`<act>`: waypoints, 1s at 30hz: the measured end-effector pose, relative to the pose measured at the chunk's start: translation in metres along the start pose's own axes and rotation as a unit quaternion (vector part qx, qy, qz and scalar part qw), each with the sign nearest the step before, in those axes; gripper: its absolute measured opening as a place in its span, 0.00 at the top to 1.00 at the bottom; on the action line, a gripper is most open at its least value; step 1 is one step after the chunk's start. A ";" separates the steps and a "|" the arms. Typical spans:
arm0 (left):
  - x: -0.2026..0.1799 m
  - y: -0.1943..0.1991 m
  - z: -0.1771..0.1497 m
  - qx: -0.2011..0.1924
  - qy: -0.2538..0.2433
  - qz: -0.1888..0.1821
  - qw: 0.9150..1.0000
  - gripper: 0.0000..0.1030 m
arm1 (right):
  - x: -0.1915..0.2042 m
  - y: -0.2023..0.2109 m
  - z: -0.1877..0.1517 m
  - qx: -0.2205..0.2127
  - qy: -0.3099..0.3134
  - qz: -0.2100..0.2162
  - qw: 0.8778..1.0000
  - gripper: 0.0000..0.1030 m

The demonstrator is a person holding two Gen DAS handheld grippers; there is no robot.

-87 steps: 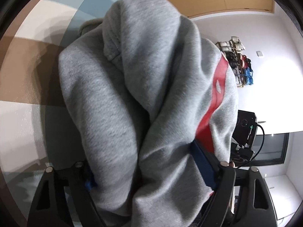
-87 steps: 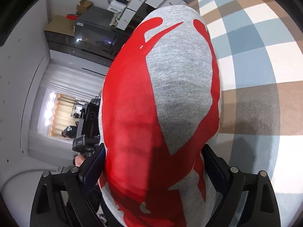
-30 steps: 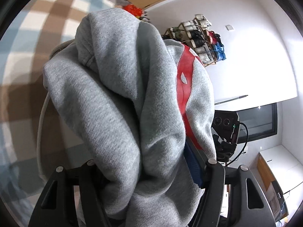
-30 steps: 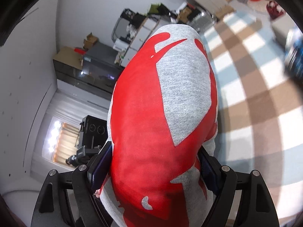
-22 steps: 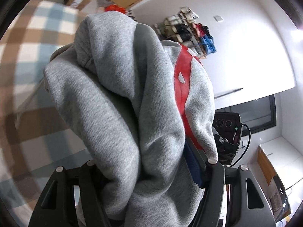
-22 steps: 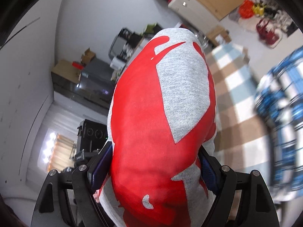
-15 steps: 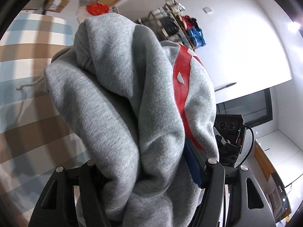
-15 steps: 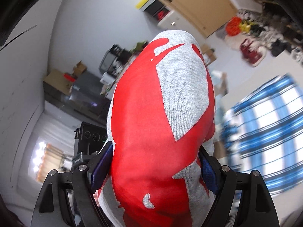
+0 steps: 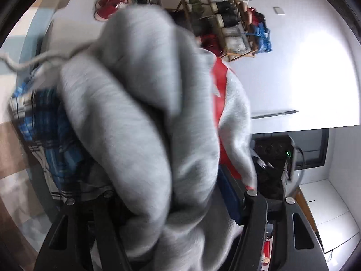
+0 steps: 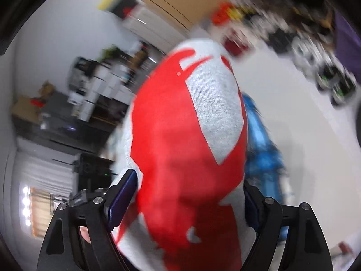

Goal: Fold large clothes
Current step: 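Carry the bundle with both grippers and lower it onto the clothes stack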

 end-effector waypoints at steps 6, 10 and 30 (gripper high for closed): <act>0.021 0.047 -0.006 0.007 -0.018 0.025 1.000 0.42 | 0.007 0.036 0.004 -0.058 0.105 -0.123 0.985 0.06; 0.016 0.088 -0.013 -0.032 -0.070 0.071 0.995 0.42 | 0.039 0.052 -0.011 -0.105 0.161 -0.165 0.967 0.06; -0.043 -0.005 -0.023 0.031 -0.196 0.103 0.975 0.40 | 0.048 0.000 -0.082 -0.122 0.283 -0.263 0.914 0.06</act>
Point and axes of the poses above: each gripper's, at about its wrist camera, not at the fingertips, and y roughly against the way its jaws point, x to its left, z to its top, the point moved 6 cm from there along -y, roughly the way its jaws point, and after that the axes turned 5 degrees about -x, right-handed, at the moved point
